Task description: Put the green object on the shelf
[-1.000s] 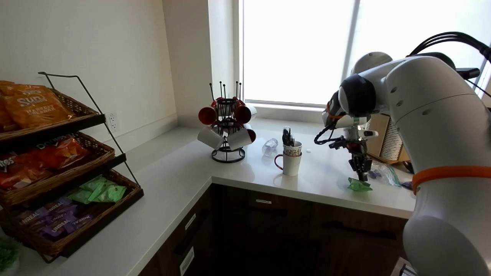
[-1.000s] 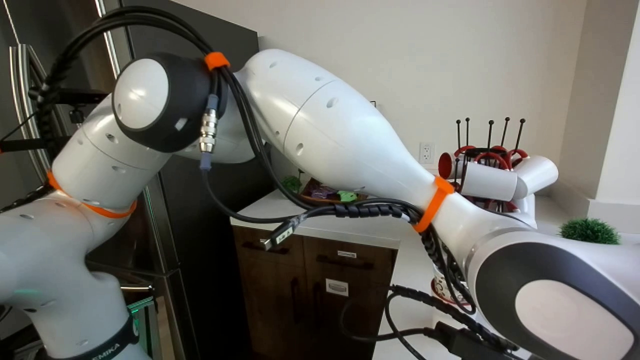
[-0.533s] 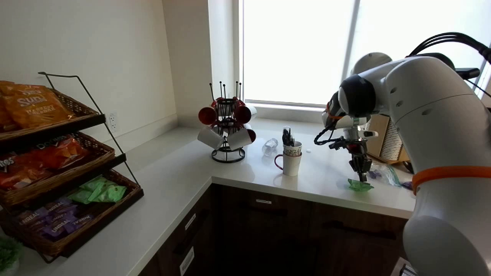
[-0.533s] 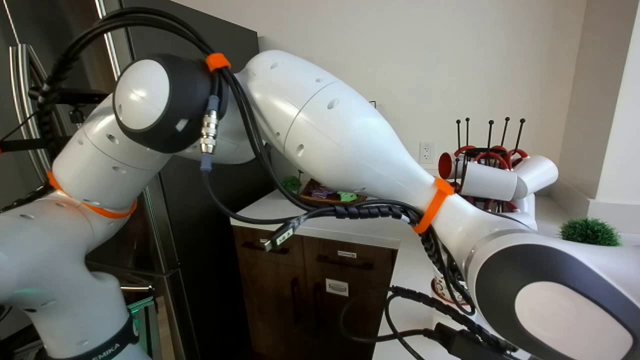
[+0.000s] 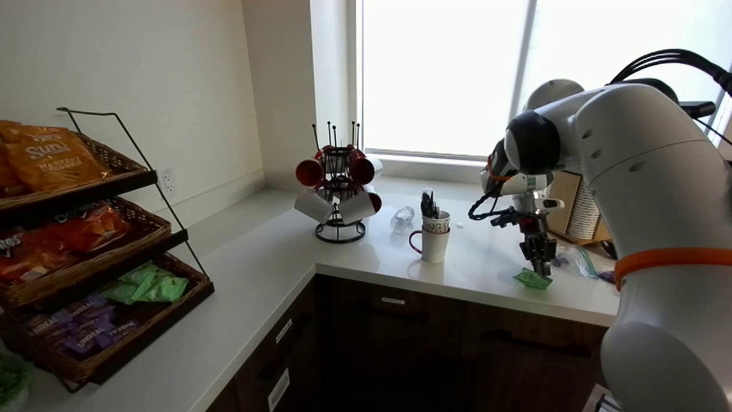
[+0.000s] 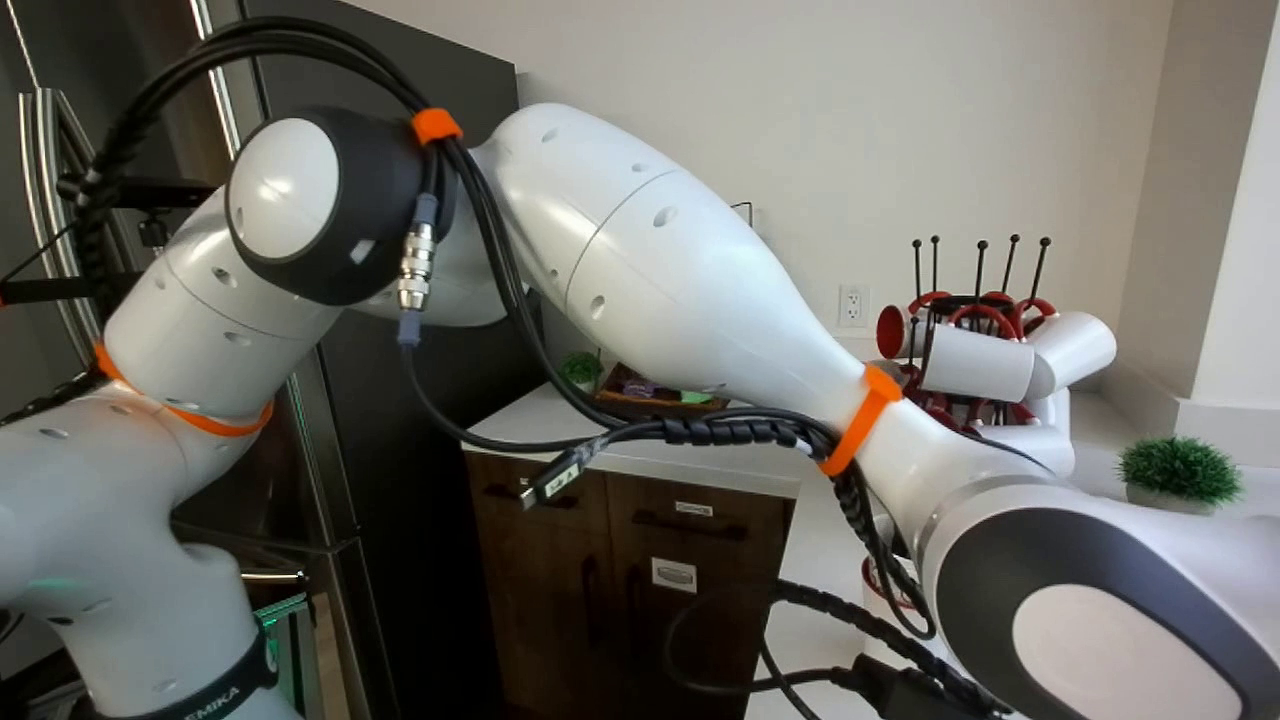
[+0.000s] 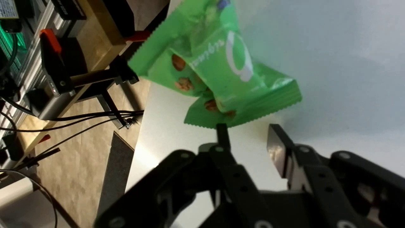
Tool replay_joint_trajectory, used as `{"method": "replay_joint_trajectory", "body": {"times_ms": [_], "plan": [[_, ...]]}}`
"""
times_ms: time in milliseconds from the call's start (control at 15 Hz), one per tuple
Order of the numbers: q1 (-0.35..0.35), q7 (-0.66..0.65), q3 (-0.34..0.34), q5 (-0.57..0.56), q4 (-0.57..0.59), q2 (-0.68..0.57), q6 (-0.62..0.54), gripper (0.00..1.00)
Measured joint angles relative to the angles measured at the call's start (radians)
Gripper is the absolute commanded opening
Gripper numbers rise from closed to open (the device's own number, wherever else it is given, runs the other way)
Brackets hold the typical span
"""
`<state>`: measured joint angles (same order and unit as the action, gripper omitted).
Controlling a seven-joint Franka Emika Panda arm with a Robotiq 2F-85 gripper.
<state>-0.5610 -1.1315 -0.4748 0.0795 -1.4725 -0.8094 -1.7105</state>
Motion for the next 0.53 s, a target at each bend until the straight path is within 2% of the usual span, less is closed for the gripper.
{"method": "replay_joint_trajectory", "body": {"times_ms": [67, 200, 267, 400, 467, 533], "plan": [[0.000, 0.007, 0.000, 0.000, -0.010, 0.003, 0.000, 0.61], [0.001, 0.022, 0.000, -0.001, -0.027, 0.014, 0.000, 0.62], [0.003, 0.032, 0.000, -0.001, -0.035, 0.020, 0.000, 0.67], [0.009, 0.051, 0.001, -0.001, -0.058, 0.034, 0.000, 0.68], [0.013, 0.060, 0.002, -0.001, -0.067, 0.039, 0.000, 0.71], [0.017, 0.068, 0.002, -0.001, -0.077, 0.046, 0.000, 0.69]]}}
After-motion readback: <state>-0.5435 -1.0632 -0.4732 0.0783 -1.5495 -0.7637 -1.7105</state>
